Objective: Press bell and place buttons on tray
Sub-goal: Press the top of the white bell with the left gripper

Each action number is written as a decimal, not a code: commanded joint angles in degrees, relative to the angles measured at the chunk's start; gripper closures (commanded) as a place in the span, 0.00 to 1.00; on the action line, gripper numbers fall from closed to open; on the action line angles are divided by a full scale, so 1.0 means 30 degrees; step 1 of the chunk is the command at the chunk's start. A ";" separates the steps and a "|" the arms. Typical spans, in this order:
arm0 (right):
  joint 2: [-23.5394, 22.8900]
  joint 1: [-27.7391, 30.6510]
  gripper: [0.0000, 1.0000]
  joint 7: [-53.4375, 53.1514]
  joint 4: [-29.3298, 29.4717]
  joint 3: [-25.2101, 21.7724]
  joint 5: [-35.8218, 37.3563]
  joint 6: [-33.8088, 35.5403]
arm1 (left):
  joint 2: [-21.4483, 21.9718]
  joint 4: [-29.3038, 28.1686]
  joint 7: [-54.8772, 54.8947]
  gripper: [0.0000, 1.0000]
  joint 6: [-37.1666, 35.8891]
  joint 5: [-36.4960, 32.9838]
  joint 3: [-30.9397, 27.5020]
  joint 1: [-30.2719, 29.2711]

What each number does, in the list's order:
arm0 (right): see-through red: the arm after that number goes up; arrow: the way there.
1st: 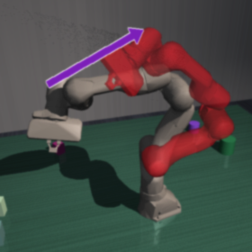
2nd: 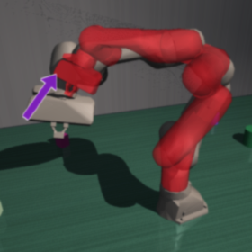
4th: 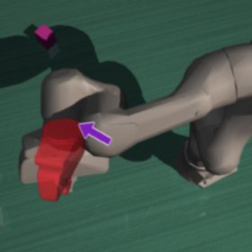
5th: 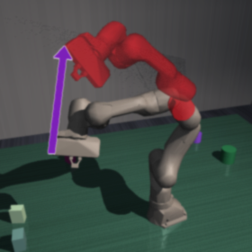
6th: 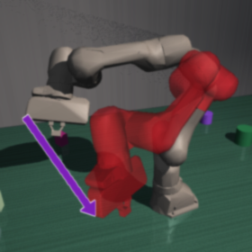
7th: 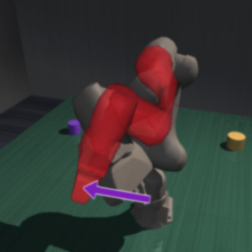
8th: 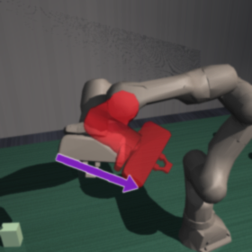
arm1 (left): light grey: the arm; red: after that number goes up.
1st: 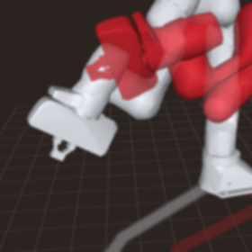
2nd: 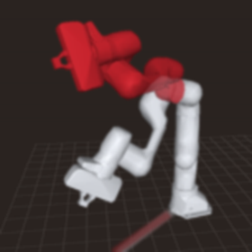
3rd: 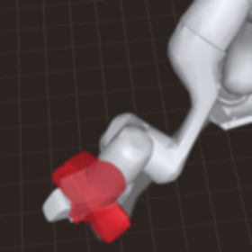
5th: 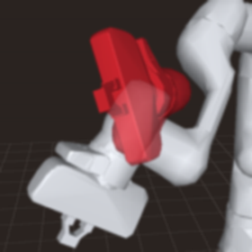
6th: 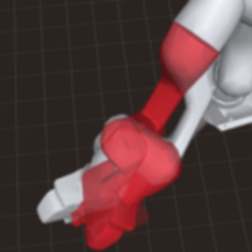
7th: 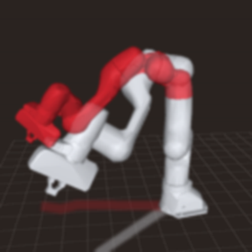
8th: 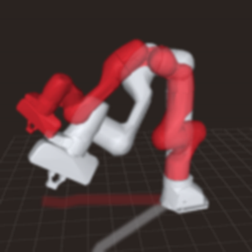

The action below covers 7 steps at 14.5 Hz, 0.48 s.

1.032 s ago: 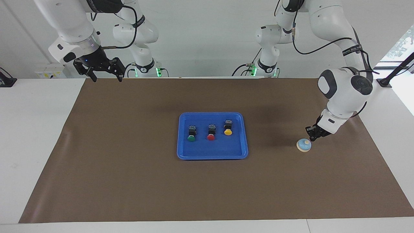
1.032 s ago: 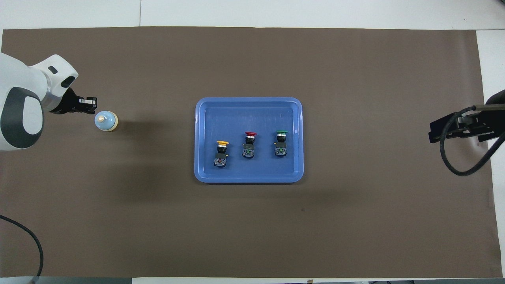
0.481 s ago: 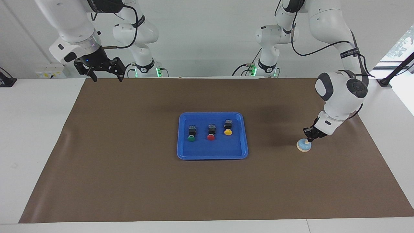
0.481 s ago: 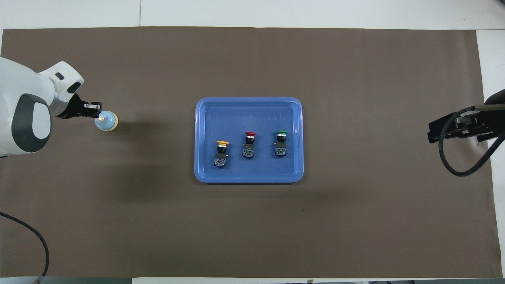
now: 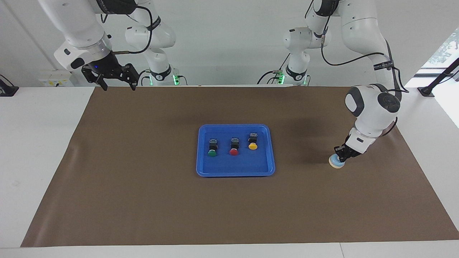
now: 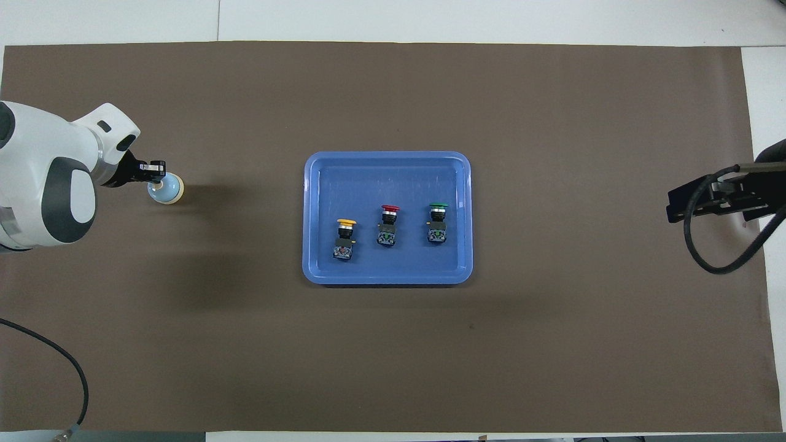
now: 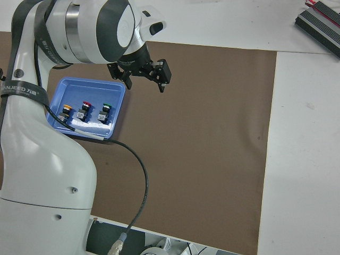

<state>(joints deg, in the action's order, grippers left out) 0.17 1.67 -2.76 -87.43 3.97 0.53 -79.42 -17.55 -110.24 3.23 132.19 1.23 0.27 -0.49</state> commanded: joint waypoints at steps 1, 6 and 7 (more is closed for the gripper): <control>0.0235 0.0323 0.00 0.0451 -0.0301 0.0114 -0.0380 -0.0127 | -0.0215 -0.0493 0.0123 1.00 0.0529 0.0000 -0.0061 -0.0129; 0.0235 0.0323 0.00 0.0451 -0.0301 0.0114 -0.0380 -0.0127 | 0.1420 0.2552 0.0036 0.80 -0.5408 -0.0029 -0.0120 -0.0070; 0.0235 0.0323 0.00 0.0451 -0.0301 0.0114 -0.0380 -0.0127 | 0.1947 0.2760 0.0035 0.31 -0.6321 -0.0029 -0.0120 -0.0099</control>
<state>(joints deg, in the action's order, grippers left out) 0.17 1.67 -2.76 -87.43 3.96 0.52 -79.42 -15.47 -103.52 3.23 119.62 1.23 0.00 -0.51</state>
